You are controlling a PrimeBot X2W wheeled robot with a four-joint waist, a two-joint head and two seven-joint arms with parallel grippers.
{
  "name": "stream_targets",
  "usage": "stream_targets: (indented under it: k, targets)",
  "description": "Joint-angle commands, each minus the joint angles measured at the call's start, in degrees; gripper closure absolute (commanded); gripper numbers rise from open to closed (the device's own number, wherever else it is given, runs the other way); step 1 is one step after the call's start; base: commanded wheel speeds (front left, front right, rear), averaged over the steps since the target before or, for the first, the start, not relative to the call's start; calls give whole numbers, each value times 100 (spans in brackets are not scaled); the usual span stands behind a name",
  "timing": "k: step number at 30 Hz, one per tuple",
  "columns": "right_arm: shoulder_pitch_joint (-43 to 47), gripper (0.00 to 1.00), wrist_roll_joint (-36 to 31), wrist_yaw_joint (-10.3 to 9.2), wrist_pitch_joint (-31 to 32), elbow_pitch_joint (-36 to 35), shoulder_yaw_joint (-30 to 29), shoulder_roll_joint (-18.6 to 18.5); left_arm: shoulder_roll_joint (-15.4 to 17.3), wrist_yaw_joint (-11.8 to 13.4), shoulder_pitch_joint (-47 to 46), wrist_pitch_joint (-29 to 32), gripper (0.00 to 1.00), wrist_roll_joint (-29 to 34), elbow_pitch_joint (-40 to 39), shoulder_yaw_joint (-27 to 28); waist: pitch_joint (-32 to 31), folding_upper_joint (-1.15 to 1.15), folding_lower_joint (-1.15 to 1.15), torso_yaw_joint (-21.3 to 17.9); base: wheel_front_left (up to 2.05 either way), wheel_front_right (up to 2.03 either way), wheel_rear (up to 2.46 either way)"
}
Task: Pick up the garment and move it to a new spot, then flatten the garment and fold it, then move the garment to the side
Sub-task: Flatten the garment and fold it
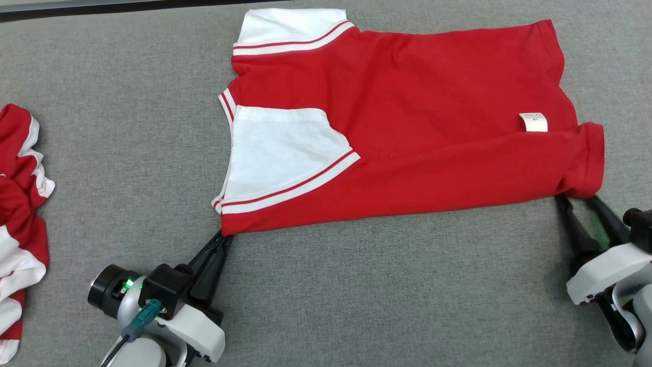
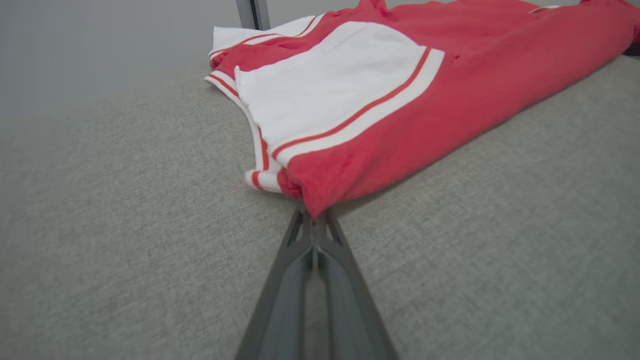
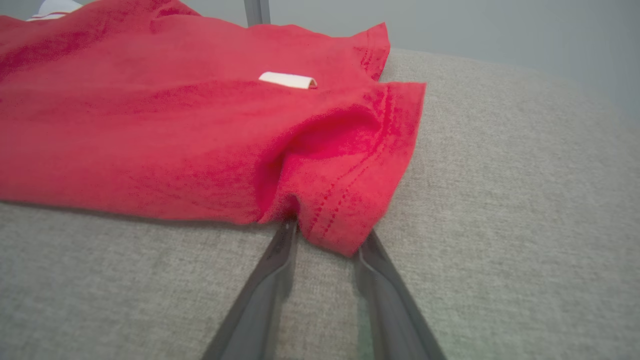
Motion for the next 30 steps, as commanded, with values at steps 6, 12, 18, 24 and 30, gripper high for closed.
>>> stream_targets:
  k: [6, 12, 18, 24, 30]
  targets:
    - [68, 100, 114, -4, -6, -136, 176, -214, 108, 19, -66, -80, 100, 8, -11, 20, -27, 0, 0, -30, 0, 0, 0]
    - [353, 100, 202, -4, -6, -512, 203, -456, 208, 41, 251, -124, 100, -43, -172, 9, -123, 0, 0, -117, 0, 0, 0]
    - [737, 100, 245, -4, -6, -917, 282, -741, 408, 141, 757, -72, 100, -122, -602, 83, -205, 0, 0, -192, 0, 0, 0]
    - [1228, 100, 313, -4, -6, -1318, 122, -1057, 695, 186, 1320, 172, 100, -137, -1332, 71, -266, 0, 0, -169, 0, 0, 0]
    - [1777, 100, 338, -4, -6, -1685, -135, -1250, 883, 219, 1817, 603, 100, -169, -2097, -28, -256, 0, 0, -154, 0, 0, 0]
